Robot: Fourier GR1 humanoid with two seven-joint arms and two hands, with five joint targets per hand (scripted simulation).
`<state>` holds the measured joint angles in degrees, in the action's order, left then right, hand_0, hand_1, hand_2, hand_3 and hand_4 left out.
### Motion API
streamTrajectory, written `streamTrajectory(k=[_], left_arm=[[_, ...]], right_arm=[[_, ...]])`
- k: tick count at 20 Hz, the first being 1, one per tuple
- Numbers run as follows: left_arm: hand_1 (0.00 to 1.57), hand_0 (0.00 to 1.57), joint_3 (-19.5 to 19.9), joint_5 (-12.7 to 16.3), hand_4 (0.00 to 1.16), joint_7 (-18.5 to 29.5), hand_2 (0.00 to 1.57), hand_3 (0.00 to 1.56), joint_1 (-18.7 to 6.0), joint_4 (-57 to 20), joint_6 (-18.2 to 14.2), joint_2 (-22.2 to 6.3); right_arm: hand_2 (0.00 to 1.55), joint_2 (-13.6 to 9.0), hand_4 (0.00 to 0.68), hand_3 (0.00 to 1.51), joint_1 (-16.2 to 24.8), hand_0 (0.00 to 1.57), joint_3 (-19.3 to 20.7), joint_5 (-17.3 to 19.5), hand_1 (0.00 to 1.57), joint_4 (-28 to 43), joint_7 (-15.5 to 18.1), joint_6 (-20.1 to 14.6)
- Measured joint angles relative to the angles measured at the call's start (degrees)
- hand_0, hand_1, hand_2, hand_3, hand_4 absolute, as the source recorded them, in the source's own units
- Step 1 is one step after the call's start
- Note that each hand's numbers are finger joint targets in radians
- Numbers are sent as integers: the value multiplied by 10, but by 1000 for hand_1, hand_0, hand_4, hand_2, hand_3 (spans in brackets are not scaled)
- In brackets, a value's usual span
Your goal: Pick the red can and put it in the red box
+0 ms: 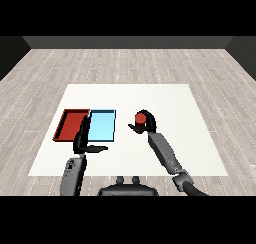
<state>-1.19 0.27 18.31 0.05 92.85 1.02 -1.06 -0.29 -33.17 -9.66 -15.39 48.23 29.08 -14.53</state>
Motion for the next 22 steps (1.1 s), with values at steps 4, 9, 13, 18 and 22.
streamTrajectory(k=[4, 9, 13, 18, 22], left_arm=[[0, 0, -45, 2, 0, -9, 0, 0, -20, -23, -15, 6], [0, 0, -70, 5, 0, -36, 0, 0, -39, -21, -27, 9], [0, 0, -106, 15, 0, -40, 0, 0, -58, -39, -54, 10], [0, 0, -165, 33, 0, -67, 0, 0, -90, -41, -96, 10], [0, 0, -196, 46, 0, -46, 0, 0, -103, -78, -116, 10]], right_arm=[[1438, -1, 652, 1418, 2, 1417, -2, 4, 1417, 43, -26, -8], [1443, 2, 649, 1421, 39, 1429, -12, 18, 1429, 117, -55, -13], [1446, 2, 658, 1426, 70, 1435, -23, 28, 1435, 166, -68, -14], [1420, 1, 635, 1404, 78, 1412, -31, 37, 1412, 202, -88, -16], [1404, 2, 626, 1398, 91, 1376, -59, 38, 1376, 227, -89, -23]])
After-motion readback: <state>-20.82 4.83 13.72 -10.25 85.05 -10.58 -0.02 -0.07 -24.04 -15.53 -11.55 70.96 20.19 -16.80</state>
